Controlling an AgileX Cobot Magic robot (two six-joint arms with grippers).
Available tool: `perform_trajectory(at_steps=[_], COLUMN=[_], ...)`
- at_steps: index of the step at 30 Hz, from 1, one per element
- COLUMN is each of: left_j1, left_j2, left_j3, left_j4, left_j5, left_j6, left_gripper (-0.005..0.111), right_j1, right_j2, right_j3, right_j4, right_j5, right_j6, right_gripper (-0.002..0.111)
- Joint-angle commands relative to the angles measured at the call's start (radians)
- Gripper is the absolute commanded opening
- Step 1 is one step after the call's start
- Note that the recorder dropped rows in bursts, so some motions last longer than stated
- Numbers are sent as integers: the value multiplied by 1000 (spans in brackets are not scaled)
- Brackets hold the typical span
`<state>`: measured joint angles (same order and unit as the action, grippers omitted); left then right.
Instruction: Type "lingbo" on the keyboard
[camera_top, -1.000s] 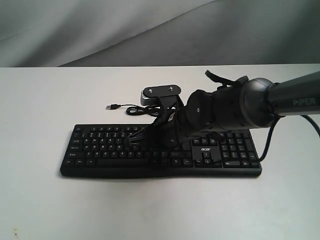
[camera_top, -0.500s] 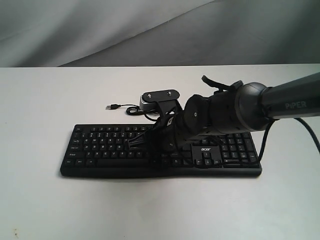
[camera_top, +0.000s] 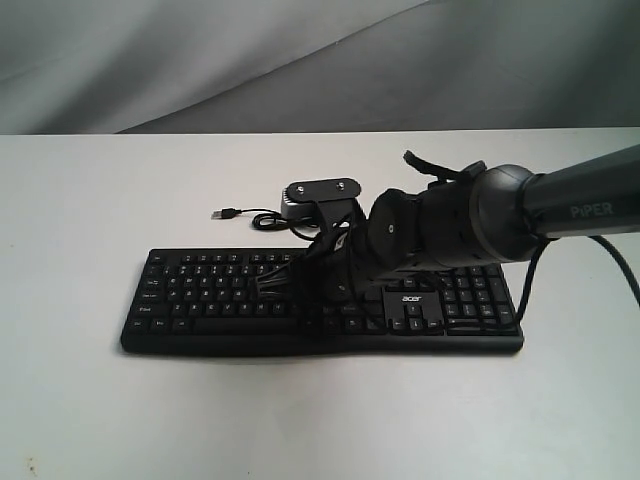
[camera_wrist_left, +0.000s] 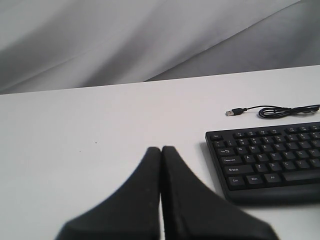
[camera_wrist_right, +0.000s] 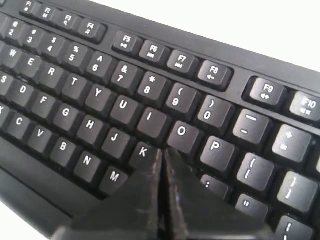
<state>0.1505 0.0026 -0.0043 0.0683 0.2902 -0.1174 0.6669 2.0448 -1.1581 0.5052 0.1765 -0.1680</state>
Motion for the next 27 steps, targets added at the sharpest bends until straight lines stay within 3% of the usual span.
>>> perform_trajectory(at_steps=[1,27], left_j1=[2,2], left_j2=[-3,-3], left_j3=[4,4], left_j4=[-8,-8], left_j5=[-5,-5], left_j6=[-4,-4], left_gripper=[1,1], right_j1=[1,1], right_j2=[0,-51], right_j3=[-8,-8], right_j4=[2,-4], right_j5=[-8,-66], right_j6=[11,30], right_gripper=[0,0])
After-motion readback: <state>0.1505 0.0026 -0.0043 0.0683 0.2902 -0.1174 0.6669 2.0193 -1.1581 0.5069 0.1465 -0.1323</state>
